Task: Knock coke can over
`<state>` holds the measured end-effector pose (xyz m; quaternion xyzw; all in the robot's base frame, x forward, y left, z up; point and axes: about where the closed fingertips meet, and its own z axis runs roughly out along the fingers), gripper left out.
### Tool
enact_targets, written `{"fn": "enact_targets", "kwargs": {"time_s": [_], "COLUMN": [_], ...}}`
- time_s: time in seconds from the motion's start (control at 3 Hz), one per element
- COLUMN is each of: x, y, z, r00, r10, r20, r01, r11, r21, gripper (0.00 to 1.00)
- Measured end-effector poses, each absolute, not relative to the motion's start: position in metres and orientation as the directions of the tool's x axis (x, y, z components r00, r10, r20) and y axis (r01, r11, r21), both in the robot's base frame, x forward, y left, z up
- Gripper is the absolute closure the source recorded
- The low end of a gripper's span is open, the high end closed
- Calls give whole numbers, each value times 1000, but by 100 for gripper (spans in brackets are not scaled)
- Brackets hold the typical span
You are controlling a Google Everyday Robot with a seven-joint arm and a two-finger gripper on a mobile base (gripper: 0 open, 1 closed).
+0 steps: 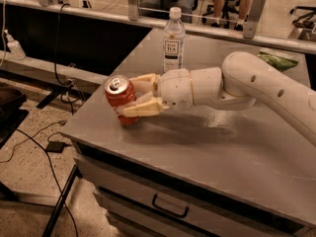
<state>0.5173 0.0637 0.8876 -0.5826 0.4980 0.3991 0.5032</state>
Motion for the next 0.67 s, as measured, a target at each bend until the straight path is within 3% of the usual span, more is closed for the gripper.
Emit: {"fn": "enact_targets", "kwargs": {"time_s": [0.33, 0.67], "x": [513, 504], "y": [50, 27], "z": [911, 950], "r00": [201, 213], "r10": [-232, -393], "r20": [-952, -895], "r01": [-975, -954], "r11": [50, 113], "r21": [-218, -277], "gripper": [100, 100]}}
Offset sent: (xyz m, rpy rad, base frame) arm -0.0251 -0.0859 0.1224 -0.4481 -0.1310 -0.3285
